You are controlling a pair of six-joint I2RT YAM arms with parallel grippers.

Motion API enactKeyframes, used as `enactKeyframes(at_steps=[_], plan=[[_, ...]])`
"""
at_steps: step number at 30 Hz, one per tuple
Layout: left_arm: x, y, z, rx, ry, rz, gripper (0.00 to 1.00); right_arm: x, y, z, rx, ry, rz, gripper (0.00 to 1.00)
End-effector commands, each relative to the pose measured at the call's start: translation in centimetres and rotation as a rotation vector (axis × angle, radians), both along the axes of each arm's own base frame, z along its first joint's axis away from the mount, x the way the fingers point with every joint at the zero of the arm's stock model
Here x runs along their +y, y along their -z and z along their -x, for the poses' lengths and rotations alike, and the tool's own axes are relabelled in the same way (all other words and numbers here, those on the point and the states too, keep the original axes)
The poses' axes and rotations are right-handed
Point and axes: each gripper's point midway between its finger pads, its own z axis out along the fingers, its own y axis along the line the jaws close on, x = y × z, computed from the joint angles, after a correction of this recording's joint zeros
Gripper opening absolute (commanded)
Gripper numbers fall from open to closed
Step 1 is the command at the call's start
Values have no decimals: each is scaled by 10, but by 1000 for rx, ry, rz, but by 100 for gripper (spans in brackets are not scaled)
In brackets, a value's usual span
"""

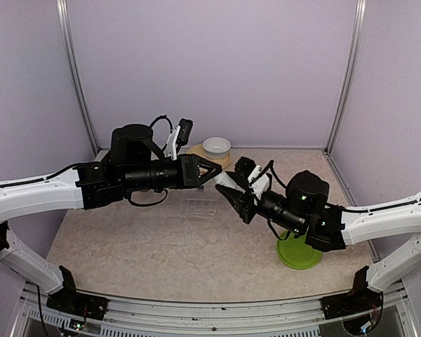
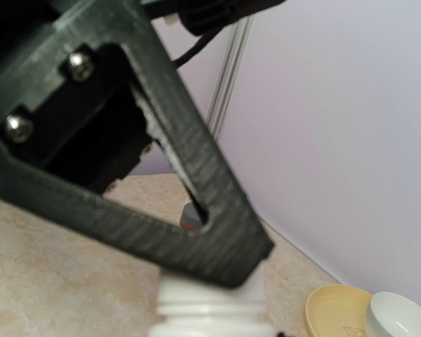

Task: Sort the pills into containers
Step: Screw the lid of the pill bottle onto the pill bottle.

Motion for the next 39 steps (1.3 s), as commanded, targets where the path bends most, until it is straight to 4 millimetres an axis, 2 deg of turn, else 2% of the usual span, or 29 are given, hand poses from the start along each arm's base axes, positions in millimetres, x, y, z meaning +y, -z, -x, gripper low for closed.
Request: enactKeyframes(at_steps=[1, 7, 10, 15, 25, 29, 30, 32, 33, 36, 39], plan=[[-7, -10, 6, -35, 65, 62, 19, 1, -14, 6, 2, -18, -54, 0], [-13, -17, 23, -78, 169, 114, 18, 1, -18, 9, 36, -41, -88, 0], [-14, -25, 34, -157, 216, 136, 18, 0, -24, 13, 91, -72, -141, 0], [-12, -32, 57, -305, 306, 160, 10, -3, -36, 24, 216, -143, -260, 0], [-6, -42, 105, -425, 547, 253, 8, -9, -57, 65, 354, -401, -399, 0], [-5, -47, 120, -450, 602, 275, 7, -10, -58, 74, 381, -456, -413, 0], [-6, -48, 118, -451, 590, 271, 9, -11, -58, 75, 383, -460, -415, 0], [-6, -47, 111, -441, 548, 253, 24, -13, -58, 75, 382, -453, -419, 0], [-6, -47, 106, -436, 518, 243, 28, -13, -57, 73, 380, -442, -416, 0], [-4, -48, 93, -418, 437, 221, 52, -15, -51, 67, 370, -394, -394, 0], [0, -48, 82, -393, 360, 201, 64, -19, -48, 62, 353, -351, -385, 0]])
